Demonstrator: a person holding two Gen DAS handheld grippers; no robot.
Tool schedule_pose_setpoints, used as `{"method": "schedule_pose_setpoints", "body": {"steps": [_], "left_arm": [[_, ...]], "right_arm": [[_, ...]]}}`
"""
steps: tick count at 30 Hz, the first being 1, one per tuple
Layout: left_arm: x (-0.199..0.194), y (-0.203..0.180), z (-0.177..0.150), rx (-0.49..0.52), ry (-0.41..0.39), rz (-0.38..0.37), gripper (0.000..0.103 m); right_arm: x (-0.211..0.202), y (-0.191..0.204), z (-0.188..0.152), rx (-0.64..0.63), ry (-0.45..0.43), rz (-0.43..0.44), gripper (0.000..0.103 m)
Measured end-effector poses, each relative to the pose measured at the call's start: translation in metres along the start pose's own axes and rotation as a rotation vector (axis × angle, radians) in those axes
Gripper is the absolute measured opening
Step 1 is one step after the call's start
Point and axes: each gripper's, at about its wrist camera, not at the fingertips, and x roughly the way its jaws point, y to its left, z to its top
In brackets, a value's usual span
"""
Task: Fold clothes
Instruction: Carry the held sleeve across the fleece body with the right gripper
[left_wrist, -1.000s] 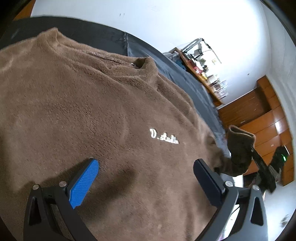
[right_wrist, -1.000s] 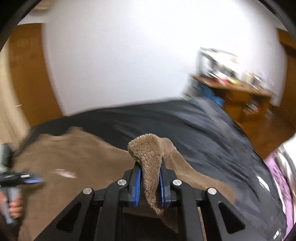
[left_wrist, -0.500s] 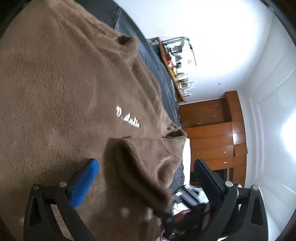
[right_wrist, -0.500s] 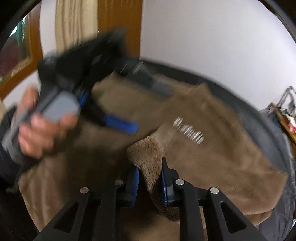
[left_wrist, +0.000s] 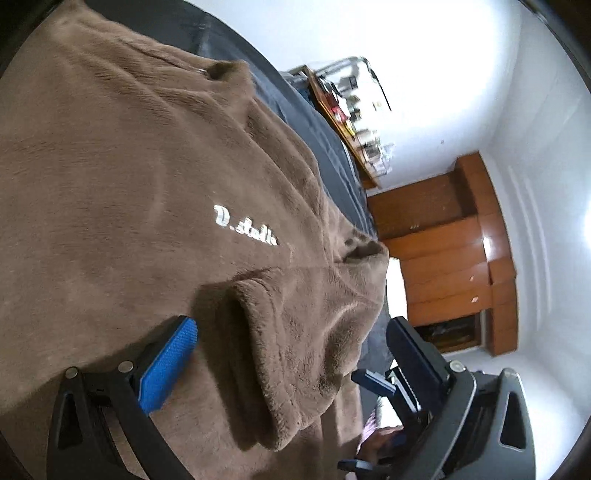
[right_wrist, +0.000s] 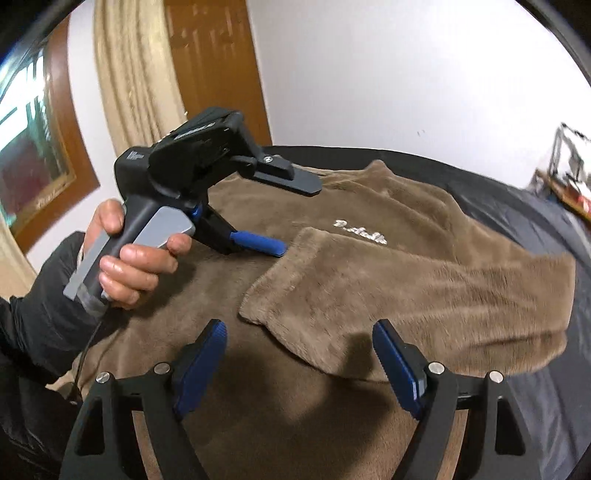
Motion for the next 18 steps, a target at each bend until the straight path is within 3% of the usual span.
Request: {"method": "schedule_pose_setpoints", "body": {"steps": [7,9,12,14,18], "left_arm": [[0.021,-0.023,-0.002,0.111,0.010,0.136,0.102],[0.025,-0.027,-0.002,0.128,0.004,0.164,0.097],[0.032,-0.029,-0.002,0.134,0.005,0.229,0.063],[0.034,-0.025,-0.001,0.099,0.031,0.233,0.033],[0.026,-0.033,0.003,0.110,0.001,0.284,0.030]], "right_arm": [[-0.015,-0.026,-0.011,0.147,-0.138,0.064,0.083],[-0.021,-0.038,-0.016,0.211,-0.172,0.084,0.083],[-0.028,-0.059,-0.022,0.329,-0.211,0.113,0.083],[-0.027,-0.075,-0.028,0.427,-0.213,0.112,0.083],[-0.028,-0.094,-0.038,0.552,-0.218,0.140,0.083]]}}
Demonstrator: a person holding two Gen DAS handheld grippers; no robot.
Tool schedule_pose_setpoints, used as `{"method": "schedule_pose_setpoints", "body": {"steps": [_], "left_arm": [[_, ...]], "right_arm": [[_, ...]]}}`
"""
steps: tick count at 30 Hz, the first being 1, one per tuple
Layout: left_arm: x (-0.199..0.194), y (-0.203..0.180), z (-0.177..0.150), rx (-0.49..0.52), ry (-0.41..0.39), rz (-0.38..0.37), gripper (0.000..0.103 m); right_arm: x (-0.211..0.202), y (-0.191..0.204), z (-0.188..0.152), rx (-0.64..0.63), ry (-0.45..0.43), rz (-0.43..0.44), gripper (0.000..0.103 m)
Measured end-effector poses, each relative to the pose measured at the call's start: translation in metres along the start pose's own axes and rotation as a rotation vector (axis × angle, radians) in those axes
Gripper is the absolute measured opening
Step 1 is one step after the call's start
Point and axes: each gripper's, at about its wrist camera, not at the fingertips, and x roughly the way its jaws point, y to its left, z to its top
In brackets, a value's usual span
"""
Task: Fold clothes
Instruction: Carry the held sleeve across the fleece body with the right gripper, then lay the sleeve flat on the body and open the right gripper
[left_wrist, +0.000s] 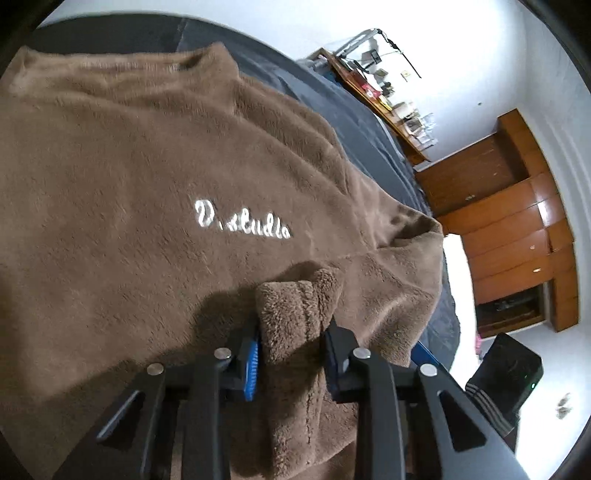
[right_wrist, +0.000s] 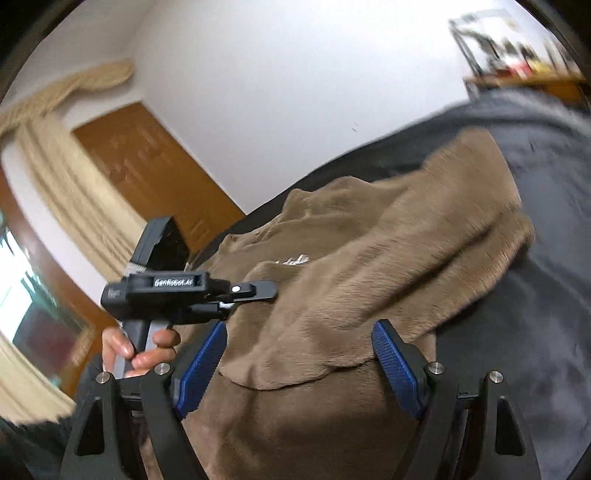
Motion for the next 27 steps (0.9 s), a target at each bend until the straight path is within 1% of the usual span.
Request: {"method": "schedule_pose_setpoints", "body": {"steps": [2,4,6,9,12,15,18,20,22,24,25,26,27], "left_arm": [[-0.017,-0.006,0.007,0.012,-0.056,0.009,0.029],[-0.036,-0.011,0.015,0.018,-0.121,0.009,0.029],[-0.063,-0.012,0.025,0.016,-0.186,-0.001,0.029],[-0.111,-0.006,0.036,-0.002,-0.294,0.007,0.029],[-0.158,0.013,0.040,-0.029,-0.385,0.027,0.029],[-0.200,0.044,0.036,-0.082,-0.429,0.084,0.029],[-0.220,0.077,0.030,-0.139,-0.419,0.153,0.030],[-0.221,0.097,0.025,-0.174,-0.397,0.196,0.030],[-0.214,0.115,0.023,-0.198,-0.352,0.239,0.031],[-0.201,0.130,0.021,-0.212,-0.305,0.272,0.036],[-0.194,0.139,0.020,-0.218,-0.280,0.289,0.045],[-0.186,0.146,0.019,-0.225,-0.254,0.306,0.055],[-0.176,0.149,0.017,-0.230,-0.230,0.315,0.059]], "right_arm": [[-0.004,-0.001,-0.001,0.010,-0.022,-0.008,0.083],[-0.003,0.002,-0.001,0.000,-0.021,-0.017,0.083],[-0.001,0.005,-0.001,-0.016,-0.014,-0.033,0.083],[0.002,0.009,0.000,-0.033,-0.002,-0.049,0.083],[0.002,0.010,0.000,-0.034,0.009,-0.061,0.083],[0.002,0.011,0.000,-0.034,0.020,-0.074,0.083],[0.007,0.015,0.001,-0.052,0.037,-0.097,0.083],[0.012,0.018,0.001,-0.073,0.053,-0.118,0.083],[0.015,0.025,0.004,-0.105,0.070,-0.159,0.083],[0.019,0.033,0.011,-0.141,0.079,-0.204,0.083],[0.020,0.039,0.014,-0.161,0.082,-0.224,0.083],[0.022,0.045,0.018,-0.183,0.088,-0.252,0.083],[0.023,0.053,0.020,-0.204,0.092,-0.280,0.083]]}}
